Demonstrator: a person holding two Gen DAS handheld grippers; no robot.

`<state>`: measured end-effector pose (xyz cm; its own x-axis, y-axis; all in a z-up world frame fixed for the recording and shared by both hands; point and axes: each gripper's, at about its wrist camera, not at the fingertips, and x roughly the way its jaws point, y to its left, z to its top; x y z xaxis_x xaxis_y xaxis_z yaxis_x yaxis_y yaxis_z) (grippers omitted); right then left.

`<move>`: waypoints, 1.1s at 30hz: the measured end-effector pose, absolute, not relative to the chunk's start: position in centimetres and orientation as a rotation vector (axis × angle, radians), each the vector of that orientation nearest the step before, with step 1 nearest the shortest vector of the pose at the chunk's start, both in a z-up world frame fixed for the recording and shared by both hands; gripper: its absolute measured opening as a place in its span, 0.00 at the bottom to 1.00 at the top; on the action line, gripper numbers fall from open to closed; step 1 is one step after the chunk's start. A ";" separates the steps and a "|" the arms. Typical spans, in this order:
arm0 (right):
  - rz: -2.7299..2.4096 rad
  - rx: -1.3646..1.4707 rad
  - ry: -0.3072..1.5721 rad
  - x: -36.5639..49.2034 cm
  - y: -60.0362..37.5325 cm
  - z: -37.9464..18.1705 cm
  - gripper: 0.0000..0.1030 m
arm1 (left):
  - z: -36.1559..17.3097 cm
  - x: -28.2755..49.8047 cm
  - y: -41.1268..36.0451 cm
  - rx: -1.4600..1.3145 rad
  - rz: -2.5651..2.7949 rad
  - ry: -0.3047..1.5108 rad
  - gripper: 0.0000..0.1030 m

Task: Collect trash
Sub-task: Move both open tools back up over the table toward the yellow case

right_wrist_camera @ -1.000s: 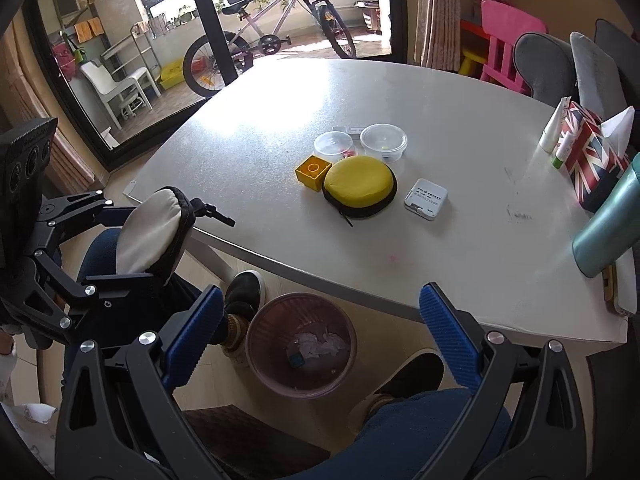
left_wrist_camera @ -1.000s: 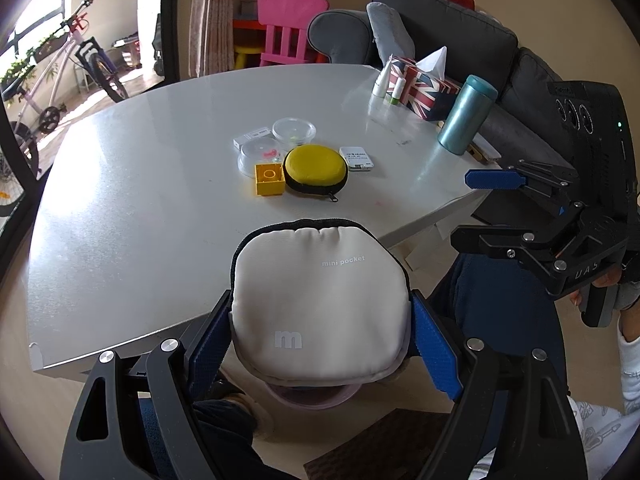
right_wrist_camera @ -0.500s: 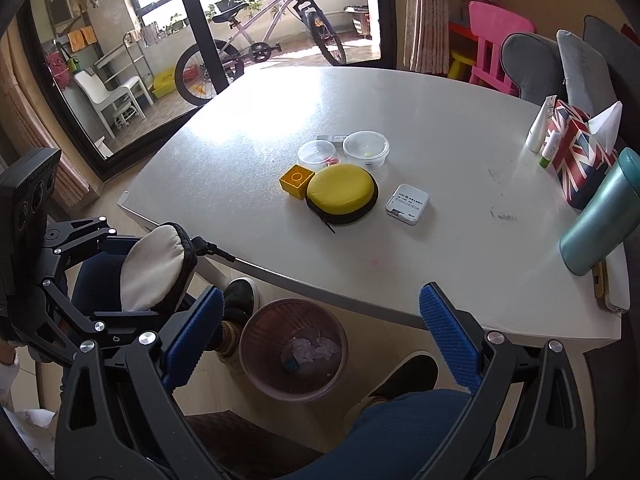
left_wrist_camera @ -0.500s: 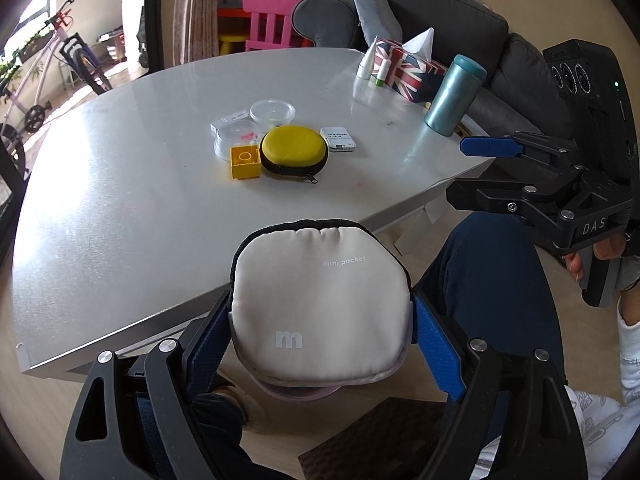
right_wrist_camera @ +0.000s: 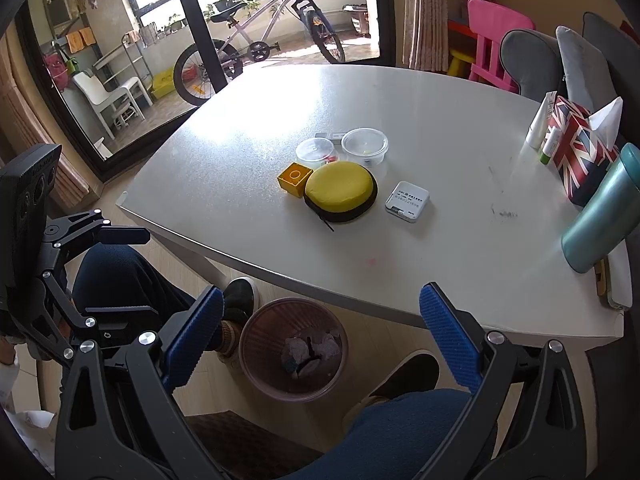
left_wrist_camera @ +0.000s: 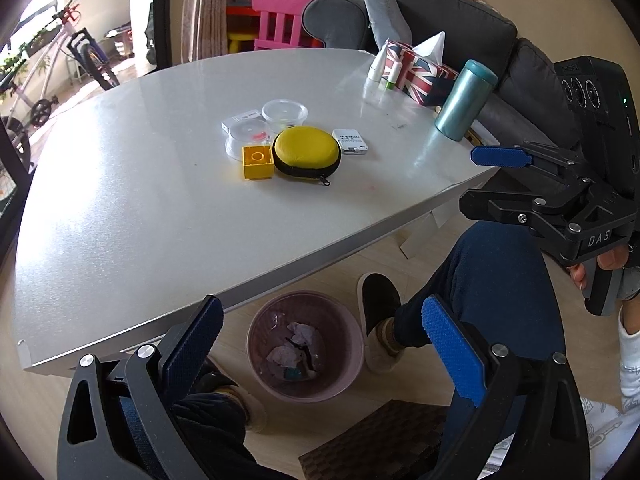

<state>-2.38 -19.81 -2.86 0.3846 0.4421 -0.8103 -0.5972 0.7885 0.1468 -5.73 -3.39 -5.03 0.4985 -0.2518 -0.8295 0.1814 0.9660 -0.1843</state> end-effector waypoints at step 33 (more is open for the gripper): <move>0.668 -0.217 0.965 1.7 -17.5 -3.1 0.94 | -3.1 -1.2 0.0 -0.069 -0.154 0.934 0.93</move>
<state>1.73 -17.52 -3.14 0.3889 0.4275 -0.8161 -0.6131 0.7813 0.1171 -1.21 0.04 -3.10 0.5843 -0.1617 -0.7953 0.1016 0.9868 -0.1261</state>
